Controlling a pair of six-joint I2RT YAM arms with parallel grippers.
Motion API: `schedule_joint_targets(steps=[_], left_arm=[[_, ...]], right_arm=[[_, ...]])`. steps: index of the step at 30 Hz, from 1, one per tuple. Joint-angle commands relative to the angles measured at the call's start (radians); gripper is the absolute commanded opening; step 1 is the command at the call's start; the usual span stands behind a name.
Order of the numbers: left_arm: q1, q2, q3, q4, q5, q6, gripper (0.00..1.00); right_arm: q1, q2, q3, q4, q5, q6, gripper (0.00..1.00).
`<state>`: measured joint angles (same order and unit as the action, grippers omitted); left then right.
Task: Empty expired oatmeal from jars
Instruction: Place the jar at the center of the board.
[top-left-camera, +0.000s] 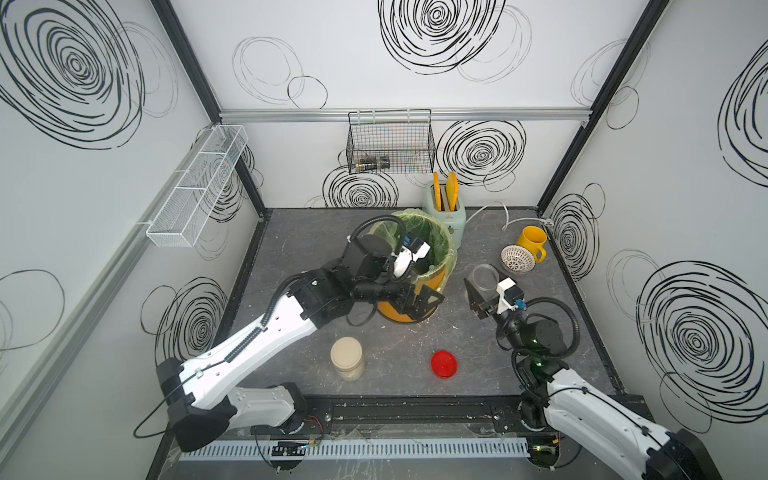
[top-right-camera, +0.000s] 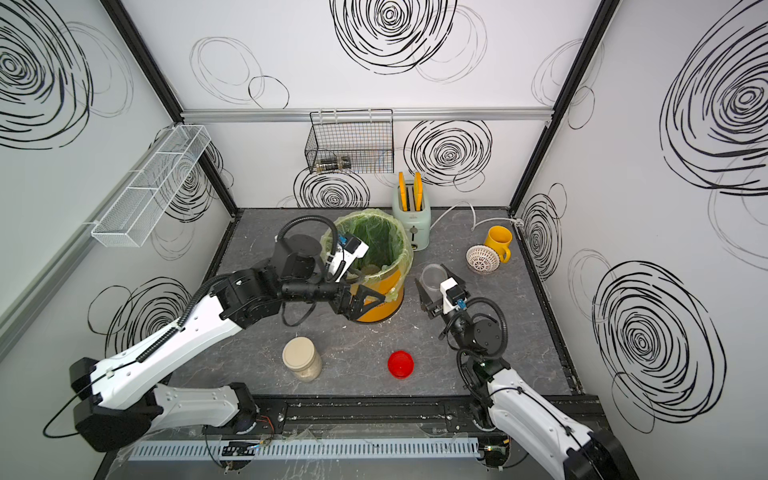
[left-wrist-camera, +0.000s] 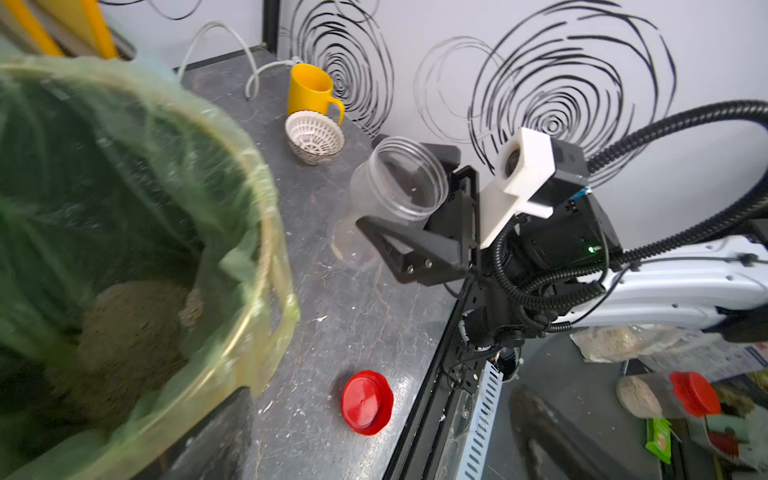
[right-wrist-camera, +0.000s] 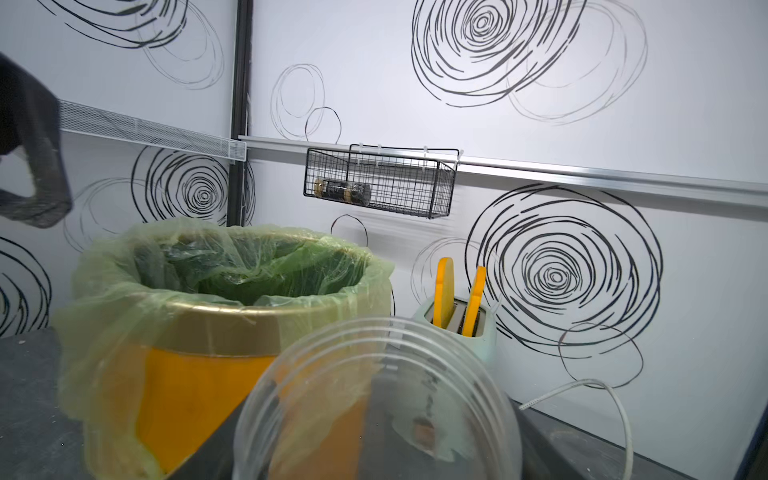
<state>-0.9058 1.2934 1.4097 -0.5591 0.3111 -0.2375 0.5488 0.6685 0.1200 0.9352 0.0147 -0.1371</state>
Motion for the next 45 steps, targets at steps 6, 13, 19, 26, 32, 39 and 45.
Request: schedule_joint_targets(steps=[6, 13, 19, 26, 32, 39, 45], left_arm=[[-0.147, 0.151, 0.118, 0.065, -0.072, 0.270, 0.96], [-0.095, 0.320, 0.289, 0.008, -0.082, 0.135, 0.85], [-0.099, 0.433, 0.401, -0.070, -0.073, 0.106, 0.67], [-0.095, 0.463, 0.422, -0.114, -0.108, 0.114, 0.57], [-0.091, 0.477, 0.416, -0.114, -0.096, 0.113, 0.45], [-0.098, 0.509, 0.441, -0.126, -0.071, 0.112, 0.25], [-0.102, 0.527, 0.456, -0.140, -0.069, 0.112, 0.13]], right_arm=[[0.092, -0.186, -0.032, -0.244, 0.033, 0.048, 0.62], [0.161, -0.253, -0.053, -0.278, 0.085, 0.003, 0.62], [0.199, -0.255, -0.046, -0.283, 0.116, -0.030, 0.62], [0.204, -0.288, -0.049, -0.286, 0.136, -0.035, 0.62], [0.206, -0.298, -0.047, -0.286, 0.133, -0.033, 0.63], [0.210, -0.282, -0.040, -0.282, 0.131, -0.035, 0.65], [0.219, -0.278, -0.036, -0.286, 0.138, -0.035, 0.67]])
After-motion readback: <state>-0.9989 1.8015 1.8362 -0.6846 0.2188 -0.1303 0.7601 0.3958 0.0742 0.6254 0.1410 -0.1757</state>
